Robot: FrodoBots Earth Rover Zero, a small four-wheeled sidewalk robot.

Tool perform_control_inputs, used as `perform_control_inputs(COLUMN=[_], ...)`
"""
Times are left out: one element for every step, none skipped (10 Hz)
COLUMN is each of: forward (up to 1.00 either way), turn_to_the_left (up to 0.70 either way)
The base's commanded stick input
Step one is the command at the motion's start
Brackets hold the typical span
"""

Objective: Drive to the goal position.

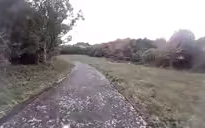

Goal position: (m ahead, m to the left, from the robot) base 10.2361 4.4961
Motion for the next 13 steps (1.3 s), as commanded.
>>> perform_control_inputs(forward=[0.70,0.70,0.70,0.70,0.70,0.70,0.70,0.70,0.70,0.70,0.70,0.70,0.70], turn_to_the_left=[0.07,0.31,0.32,0.26,0.07,0.00,0.01,0.07,0.29,0.19,0.06,0.00,0.00])
